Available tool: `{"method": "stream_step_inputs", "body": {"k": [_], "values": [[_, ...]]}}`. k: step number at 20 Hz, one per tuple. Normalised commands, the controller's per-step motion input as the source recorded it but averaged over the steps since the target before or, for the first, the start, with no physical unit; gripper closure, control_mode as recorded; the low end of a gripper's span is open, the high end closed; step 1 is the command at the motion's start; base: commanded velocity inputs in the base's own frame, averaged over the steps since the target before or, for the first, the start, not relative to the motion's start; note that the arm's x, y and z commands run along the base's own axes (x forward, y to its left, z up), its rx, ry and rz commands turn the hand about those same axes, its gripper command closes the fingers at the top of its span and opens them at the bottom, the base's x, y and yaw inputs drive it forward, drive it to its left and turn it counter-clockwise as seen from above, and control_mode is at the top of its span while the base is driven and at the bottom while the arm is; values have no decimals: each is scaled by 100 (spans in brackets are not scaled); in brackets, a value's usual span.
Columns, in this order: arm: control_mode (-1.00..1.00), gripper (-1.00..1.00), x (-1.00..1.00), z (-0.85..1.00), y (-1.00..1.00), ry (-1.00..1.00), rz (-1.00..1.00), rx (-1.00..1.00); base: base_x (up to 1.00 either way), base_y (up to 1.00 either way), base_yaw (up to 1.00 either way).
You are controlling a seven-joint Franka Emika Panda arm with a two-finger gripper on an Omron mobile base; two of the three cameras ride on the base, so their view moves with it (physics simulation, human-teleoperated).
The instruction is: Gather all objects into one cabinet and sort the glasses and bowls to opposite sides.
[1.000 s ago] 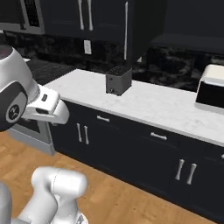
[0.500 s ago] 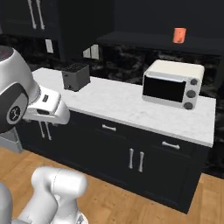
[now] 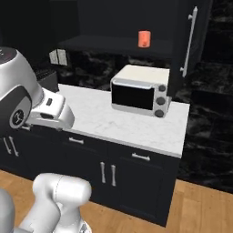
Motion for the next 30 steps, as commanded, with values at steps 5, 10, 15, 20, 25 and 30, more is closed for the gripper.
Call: {"method": "stream_step_inputs", "body": {"k": [5,10,15,20,25,30], "values": [[100,-100,0,0,0,0,0,0,49,-40,-25],[100,-100,0,0,0,0,0,0,59,-8,-18],[100,-100,0,0,0,0,0,0,63,-12,-15],[100,-100,0,0,0,0,0,0,49,-28,-17],[100,-100,0,0,0,0,0,0,45,-27,-15],[100,-100,0,0,0,0,0,0,34,-6,-11]]}}
